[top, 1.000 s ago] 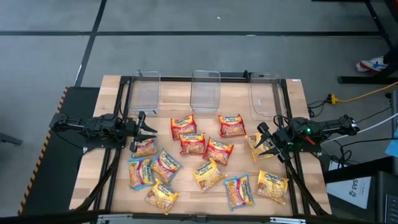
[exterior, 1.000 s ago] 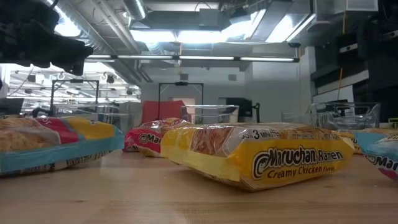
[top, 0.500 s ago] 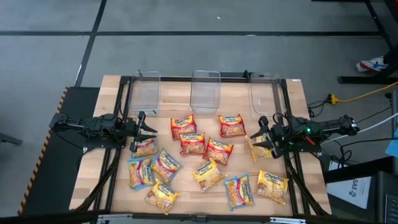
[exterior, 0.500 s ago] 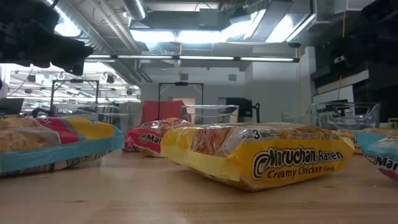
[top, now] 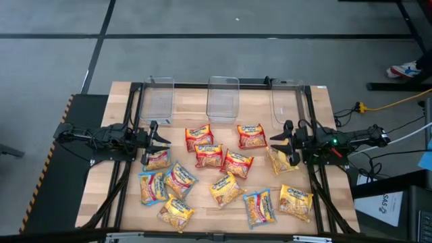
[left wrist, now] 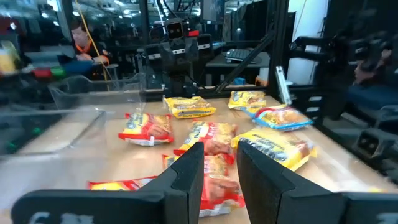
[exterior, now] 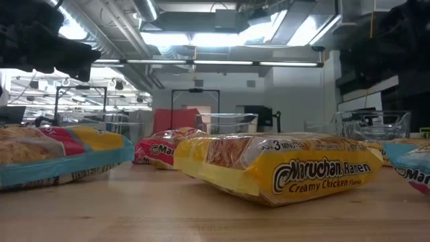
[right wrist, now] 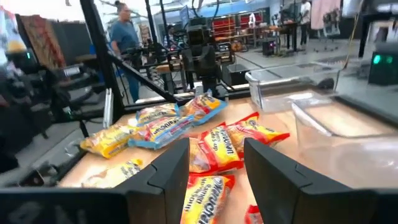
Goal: Sort Maruchan noodles
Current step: Put the blue noodle pack in the left transparent basket
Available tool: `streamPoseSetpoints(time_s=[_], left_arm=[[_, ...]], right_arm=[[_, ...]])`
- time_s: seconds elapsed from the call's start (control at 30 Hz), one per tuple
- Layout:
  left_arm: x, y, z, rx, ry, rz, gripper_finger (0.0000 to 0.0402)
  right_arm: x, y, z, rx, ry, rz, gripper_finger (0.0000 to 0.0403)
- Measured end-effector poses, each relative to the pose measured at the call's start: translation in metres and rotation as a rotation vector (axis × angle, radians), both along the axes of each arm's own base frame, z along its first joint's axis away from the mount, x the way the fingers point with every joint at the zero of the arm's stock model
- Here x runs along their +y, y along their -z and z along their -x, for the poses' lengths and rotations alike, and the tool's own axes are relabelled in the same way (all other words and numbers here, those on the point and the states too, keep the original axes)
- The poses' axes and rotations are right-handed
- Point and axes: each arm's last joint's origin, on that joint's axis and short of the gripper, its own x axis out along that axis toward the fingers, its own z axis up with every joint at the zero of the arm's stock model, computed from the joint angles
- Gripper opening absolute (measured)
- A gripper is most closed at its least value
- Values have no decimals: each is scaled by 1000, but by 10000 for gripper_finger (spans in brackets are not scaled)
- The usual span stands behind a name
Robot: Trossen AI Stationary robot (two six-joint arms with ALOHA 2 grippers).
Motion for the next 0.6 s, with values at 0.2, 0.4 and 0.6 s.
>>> streamPoseSetpoints(time_s=[0.2,0.4,0.6], left_arm=[[4,-2,0,-31,-146,-250,89],[4,-6,0,-64,-158,-280,89],[0,-8,0,-92,5,-85,89]], right_arm=[[0,0,0,1,-4,-143,156],[-1,0,0,-3,44,-154,156],[-2,0,0,-3,46,-155,156]])
